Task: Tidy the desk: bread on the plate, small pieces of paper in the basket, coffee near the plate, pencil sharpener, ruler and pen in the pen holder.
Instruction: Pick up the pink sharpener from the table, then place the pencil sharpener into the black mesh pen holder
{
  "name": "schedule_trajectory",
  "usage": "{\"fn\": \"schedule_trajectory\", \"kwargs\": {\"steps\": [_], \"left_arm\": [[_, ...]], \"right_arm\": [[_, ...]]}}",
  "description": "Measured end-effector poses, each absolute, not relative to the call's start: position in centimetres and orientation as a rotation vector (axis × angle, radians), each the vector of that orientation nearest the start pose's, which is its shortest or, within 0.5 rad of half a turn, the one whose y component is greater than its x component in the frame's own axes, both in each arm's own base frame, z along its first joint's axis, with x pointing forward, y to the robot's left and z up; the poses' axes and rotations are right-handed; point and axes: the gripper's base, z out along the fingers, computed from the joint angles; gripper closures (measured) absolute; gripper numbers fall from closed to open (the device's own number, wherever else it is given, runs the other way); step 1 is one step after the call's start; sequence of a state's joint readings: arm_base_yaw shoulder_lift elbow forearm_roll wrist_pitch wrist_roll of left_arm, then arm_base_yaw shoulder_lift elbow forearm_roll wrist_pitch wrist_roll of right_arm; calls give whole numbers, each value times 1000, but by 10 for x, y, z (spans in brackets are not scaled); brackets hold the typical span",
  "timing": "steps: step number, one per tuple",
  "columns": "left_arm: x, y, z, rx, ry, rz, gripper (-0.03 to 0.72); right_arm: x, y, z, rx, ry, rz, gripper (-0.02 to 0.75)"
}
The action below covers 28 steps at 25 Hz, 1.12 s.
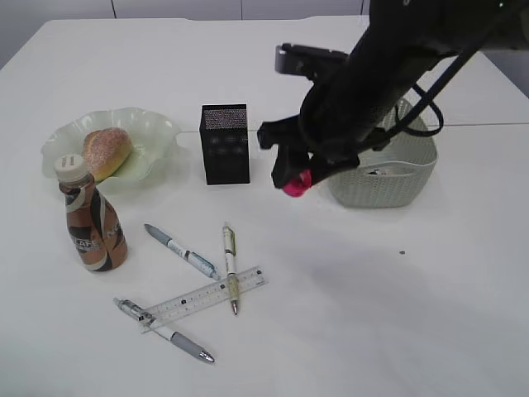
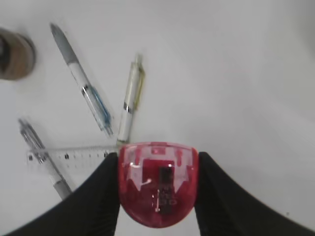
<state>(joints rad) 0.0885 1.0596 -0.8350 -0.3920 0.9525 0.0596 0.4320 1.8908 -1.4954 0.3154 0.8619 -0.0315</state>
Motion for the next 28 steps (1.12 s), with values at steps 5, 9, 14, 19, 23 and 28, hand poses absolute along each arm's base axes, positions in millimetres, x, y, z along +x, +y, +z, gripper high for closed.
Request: {"fn": "schedule_trajectory", "kwargs": {"steps": [5,9,14,19,23,28], "left_arm": [[192,-11,301,-234,2594,-445,411],[191,-11,300,-233,2596,-445,412],[191,-12,300,-233,2597,-446,412],[191,-12,300,-233,2597,-446,412],[191,-11,300,-233,2596,-445,412],[191,-11,300,-233,2596,-445,412]], "right_arm": [[386,182,267,-451,2564,600,416],[406,183,267,-471,2456,702,416],[425,189,260,-467,2355,801,416],[445,194,244,-495,2297,840,416],[457,199,234,-521,2259,843,416],[468,204,225,-530,2194,898,416]]}}
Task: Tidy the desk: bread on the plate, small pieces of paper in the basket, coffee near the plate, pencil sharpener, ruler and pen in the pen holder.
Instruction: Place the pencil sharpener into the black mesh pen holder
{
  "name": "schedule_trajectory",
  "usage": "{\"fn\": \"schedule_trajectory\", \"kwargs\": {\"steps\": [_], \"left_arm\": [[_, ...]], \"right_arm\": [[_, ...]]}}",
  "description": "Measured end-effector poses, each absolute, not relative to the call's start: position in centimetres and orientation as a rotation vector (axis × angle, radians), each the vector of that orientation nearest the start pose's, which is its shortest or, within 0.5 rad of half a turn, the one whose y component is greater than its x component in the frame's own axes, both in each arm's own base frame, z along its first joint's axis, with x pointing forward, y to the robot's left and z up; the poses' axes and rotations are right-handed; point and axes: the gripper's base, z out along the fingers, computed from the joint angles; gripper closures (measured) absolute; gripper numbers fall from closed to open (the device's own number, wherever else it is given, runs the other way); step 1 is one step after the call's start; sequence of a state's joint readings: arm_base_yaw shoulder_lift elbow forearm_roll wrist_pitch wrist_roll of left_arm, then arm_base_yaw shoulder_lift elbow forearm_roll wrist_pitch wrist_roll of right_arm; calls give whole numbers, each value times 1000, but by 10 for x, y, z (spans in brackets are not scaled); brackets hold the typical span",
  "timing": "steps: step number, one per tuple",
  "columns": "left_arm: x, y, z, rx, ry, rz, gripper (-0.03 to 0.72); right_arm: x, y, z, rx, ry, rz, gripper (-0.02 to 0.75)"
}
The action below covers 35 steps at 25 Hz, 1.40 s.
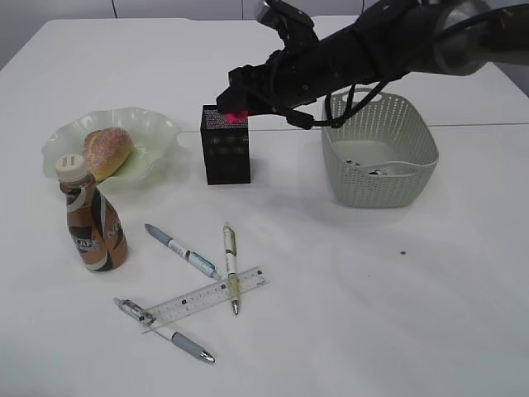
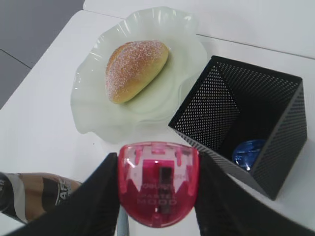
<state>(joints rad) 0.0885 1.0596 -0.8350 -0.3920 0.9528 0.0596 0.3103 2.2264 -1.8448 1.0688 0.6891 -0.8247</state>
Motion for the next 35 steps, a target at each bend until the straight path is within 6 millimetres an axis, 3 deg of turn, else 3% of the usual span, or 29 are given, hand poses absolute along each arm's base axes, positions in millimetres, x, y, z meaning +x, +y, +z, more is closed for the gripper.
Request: {"fn": "schedule_trajectory", "kwargs": {"steps": [11,17,30,35], "left_arm": [[191,-11,300,-233,2596,-445,412],[192,-11,301,-234,2594,-445,412],[191,-12,300,-233,2598,-446,412],[191,-12,300,-233,2598,-446,412]], "right_arm": [[487,201,206,-437,2032,1015,416],[493,199,207,-418,1980,969,416],[498,196,204,-358,1960,939,416],[501,199,194,-325,1963,997,416]]}}
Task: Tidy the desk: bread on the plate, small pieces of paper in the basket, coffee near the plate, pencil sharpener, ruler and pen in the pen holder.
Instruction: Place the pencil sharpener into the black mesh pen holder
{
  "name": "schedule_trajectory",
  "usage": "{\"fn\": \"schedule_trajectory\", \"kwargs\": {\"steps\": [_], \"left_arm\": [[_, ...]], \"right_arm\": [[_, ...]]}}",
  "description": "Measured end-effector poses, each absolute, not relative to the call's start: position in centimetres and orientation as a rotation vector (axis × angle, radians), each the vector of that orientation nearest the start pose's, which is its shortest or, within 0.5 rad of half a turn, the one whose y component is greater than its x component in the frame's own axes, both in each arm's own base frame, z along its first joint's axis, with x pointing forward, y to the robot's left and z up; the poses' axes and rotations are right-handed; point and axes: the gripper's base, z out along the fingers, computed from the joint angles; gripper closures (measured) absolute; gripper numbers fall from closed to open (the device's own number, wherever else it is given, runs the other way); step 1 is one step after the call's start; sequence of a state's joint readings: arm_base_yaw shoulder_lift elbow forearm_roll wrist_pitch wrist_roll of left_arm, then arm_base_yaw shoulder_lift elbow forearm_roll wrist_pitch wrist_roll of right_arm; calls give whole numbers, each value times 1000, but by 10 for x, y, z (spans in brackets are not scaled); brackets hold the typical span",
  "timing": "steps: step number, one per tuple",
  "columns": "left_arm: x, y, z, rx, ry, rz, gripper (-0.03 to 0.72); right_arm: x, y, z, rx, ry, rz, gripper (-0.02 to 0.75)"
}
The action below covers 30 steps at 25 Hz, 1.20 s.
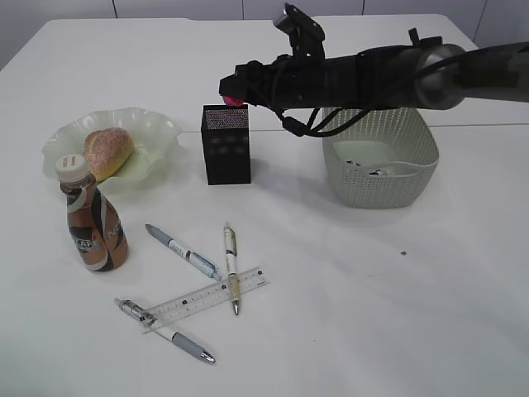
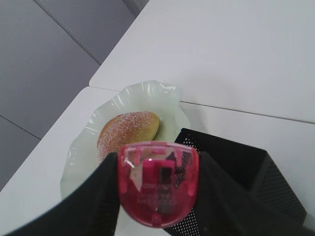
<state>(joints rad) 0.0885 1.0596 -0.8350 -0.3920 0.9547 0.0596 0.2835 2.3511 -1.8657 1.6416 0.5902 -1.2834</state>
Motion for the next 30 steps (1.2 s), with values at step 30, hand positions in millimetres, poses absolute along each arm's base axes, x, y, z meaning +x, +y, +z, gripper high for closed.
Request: {"fn": "schedule_trajectory", "kwargs": {"steps": [30], "left_arm": [[191,-12,300,-233,2600,-447,412]], "right_arm": [[506,202,183,-245,2008,1087,338]]}}
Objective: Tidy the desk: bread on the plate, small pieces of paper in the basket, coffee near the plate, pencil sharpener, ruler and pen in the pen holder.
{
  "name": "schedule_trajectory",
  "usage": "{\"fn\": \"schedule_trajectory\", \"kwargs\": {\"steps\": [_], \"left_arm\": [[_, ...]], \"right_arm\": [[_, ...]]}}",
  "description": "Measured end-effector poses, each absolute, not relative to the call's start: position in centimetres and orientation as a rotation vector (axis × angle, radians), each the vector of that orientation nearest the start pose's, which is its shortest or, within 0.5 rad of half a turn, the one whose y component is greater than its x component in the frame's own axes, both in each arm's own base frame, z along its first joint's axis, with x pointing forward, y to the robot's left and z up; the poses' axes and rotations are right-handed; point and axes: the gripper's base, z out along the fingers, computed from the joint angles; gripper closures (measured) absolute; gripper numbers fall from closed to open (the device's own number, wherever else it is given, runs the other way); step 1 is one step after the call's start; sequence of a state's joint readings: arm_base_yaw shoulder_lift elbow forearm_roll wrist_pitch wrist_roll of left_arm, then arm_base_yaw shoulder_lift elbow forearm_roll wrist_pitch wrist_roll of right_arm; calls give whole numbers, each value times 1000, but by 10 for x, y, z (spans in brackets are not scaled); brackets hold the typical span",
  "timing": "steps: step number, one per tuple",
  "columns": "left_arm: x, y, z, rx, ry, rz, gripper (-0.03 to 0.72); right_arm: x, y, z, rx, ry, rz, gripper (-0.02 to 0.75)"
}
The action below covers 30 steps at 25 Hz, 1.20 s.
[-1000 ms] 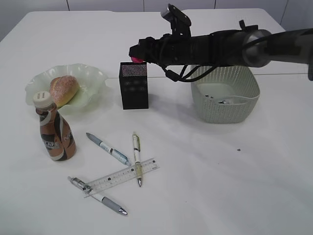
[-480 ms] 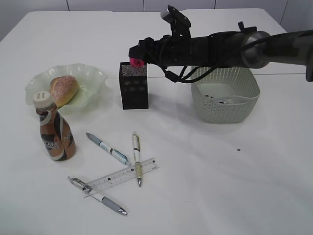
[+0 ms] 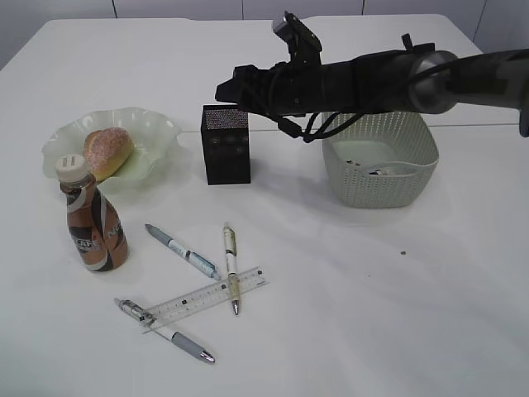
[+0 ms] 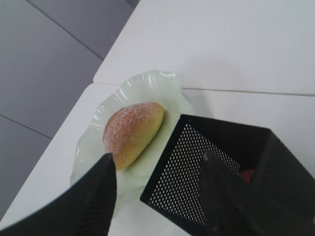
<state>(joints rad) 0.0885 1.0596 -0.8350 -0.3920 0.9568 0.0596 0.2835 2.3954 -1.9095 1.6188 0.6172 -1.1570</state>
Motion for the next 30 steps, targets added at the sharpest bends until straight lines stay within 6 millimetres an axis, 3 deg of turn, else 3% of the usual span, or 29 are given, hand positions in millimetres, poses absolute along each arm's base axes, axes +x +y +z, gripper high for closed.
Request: {"fn": "schedule_trajectory", "kwargs": {"steps": [7,15,20,25,30], "left_arm": [[191,-12,300,-232,2604,-448,412],[191,-12,300,-232,2604,-448,412],[191,-12,300,-234,2603,-452,412],[191,-12,300,-234,2602,-454,412],[191,-12,300,-235,2598,-453,412]], "right_arm": [[489,199,213,-298,2188,1022,335],[448,193,261,-592,2393,872,332],[415,206,282,-860,2466,694,332],[384,232,290,-1093,2483,539,337],[358,249,273,-1327,2483,492,338]]}}
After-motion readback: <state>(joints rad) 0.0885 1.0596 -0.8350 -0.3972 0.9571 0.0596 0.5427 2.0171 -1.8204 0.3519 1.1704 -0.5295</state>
